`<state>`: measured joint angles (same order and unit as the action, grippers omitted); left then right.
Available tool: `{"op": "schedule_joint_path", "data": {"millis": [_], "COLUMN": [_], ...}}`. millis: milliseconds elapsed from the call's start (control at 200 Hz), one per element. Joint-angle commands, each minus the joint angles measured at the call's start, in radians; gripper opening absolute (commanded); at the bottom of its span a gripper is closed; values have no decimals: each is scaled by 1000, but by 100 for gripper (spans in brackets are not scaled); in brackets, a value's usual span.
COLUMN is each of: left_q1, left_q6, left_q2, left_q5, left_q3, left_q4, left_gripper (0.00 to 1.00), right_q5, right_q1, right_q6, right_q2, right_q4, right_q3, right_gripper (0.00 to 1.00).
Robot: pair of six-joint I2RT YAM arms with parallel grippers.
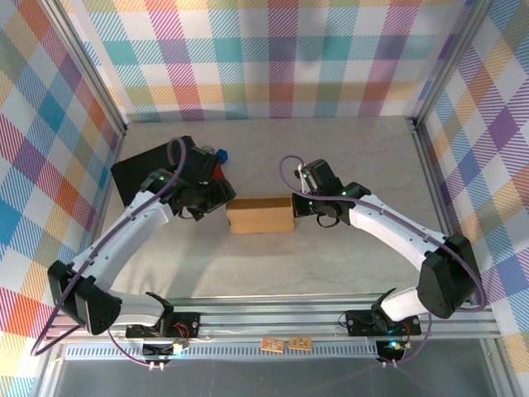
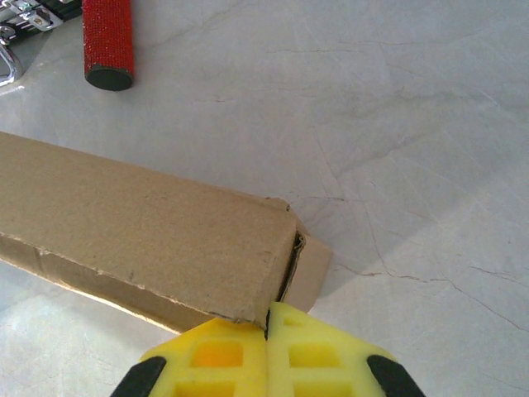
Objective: Fold the paper box
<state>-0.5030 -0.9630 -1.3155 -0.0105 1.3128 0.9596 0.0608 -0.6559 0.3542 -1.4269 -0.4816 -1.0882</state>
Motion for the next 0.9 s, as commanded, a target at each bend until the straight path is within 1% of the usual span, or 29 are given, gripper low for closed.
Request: {"op": "schedule_joint_path", "data": {"millis": [0,50,120,160,175,270,315,355,380,425,530,635,695,780,895], "left_q1": [35,35,34,32,31,19,14,11,8,8,8,8,7,9,13], "left_q6": [-437,-550,-642,-649,-677,-726,-752,-777,-789,-800,-830,-857,-881,-916,-908], "left_q2": [12,-10,-67,-104,-116,-191,-224,-254,-274,-308,-375,-428,-444,-468,-510], "left_q5": [122,150,203,217,219,212,202,184,175,177,233,272,274,280,267], "left_q3": [-55,-57,-27,5,15,98,139,186,210,238,249,236,218,194,211], "left_q4": [10,15,31,35,29,51,90,161,192,221,228,231,210,166,161], "left_gripper": [74,74,77,82,82,83,84,97,100,100,100,94,91,90,88], "right_q5": [6,4,2,1,1,-1,0,0,-1,-1,-3,0,0,-4,-4], "right_q1": [-9,-8,-8,-8,-7,-7,-8,-8,-8,-8,-8,-8,-8,-8,-8], "right_q6": [-17,-18,-17,-16,-15,-14,-15,-13,-13,-11,-9,-8,-6,-5,-4], "right_q2": [-5,-4,-1,0,1,3,5,6,8,10,11,13,13,15,13], "right_q4": [-68,-66,-65,-64,-64,-63,-63,-61,-61,-60,-58,-58,-58,-56,-55], "right_q3": [40,40,42,42,43,45,47,48,48,52,56,56,55,56,55], "right_gripper": [0,0,0,0,0,0,0,0,0,0,0,0,0,0,0]}}
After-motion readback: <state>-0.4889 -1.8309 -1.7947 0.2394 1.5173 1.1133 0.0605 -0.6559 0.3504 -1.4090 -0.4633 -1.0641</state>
